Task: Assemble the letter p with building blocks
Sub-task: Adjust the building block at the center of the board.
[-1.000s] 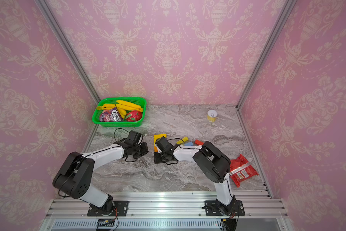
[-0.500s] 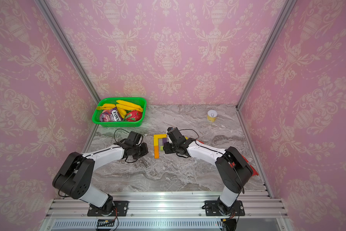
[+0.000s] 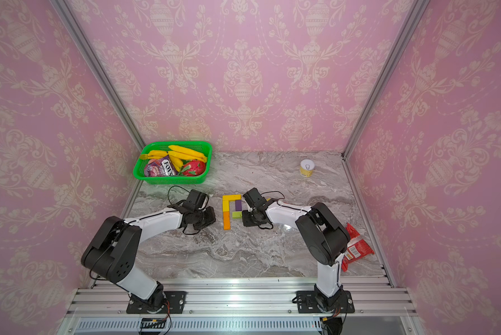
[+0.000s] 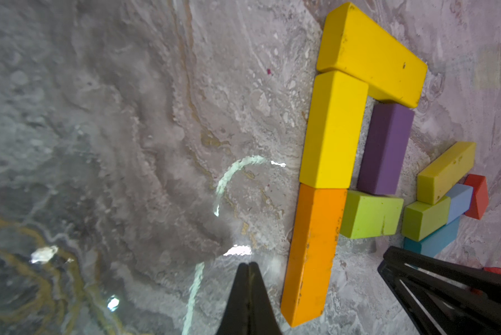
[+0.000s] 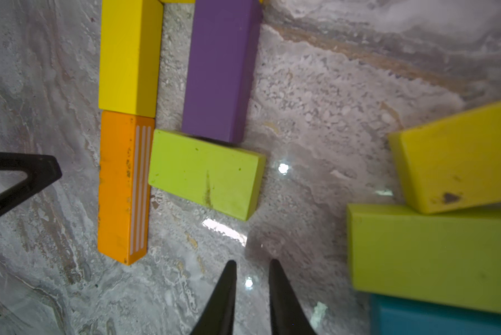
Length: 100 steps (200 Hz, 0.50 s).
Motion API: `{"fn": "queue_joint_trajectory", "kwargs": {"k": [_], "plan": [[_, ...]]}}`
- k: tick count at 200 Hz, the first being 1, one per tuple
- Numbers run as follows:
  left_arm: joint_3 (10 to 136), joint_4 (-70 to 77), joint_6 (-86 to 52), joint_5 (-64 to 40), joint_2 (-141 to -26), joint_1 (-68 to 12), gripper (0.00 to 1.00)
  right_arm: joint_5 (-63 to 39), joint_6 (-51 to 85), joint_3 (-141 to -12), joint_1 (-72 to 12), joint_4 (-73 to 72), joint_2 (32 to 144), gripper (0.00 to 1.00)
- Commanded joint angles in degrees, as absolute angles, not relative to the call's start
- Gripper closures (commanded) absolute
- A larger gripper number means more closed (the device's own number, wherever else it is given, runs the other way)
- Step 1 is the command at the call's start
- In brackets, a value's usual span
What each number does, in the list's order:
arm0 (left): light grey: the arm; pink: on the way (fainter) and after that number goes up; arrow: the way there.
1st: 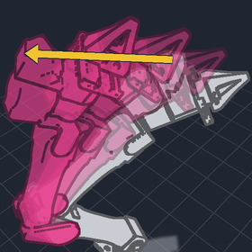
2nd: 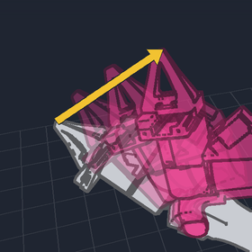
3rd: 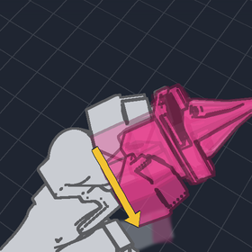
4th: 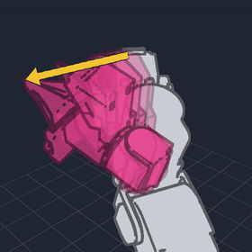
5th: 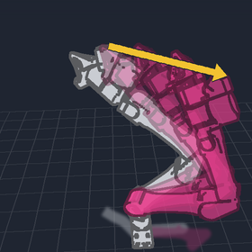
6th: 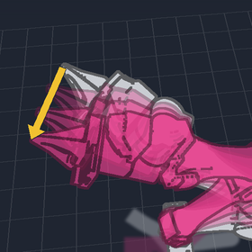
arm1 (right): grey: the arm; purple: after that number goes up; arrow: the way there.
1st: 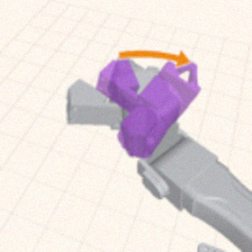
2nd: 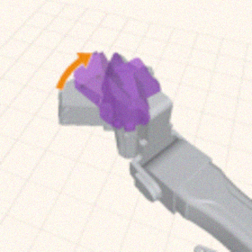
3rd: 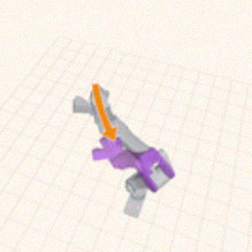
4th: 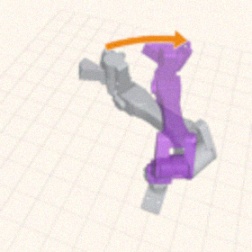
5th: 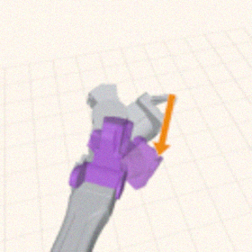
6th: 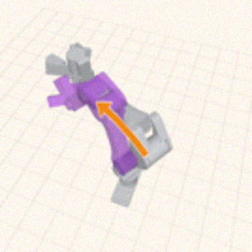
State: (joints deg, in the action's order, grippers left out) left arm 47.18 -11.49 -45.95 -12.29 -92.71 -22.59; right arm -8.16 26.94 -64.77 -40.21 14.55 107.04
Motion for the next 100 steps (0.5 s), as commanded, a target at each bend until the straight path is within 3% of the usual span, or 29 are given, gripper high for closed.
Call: {"fn": "queue_joint_trajectory", "kwargs": {"k": [1, 100], "plan": [[48.6, -12.3, -44.8, -13.1, -93.9, -22.1, 1.0, -8.7, 26.4, -67.1, -39.1, 15.4, 107.6, 0.77], [50.1, -12.1, -44.6, -13.9, -96.3, -21.4, 1.0, -9.4, 24.9, -69.8, -37.8, 17.5, 111.2, 0.79]]}}
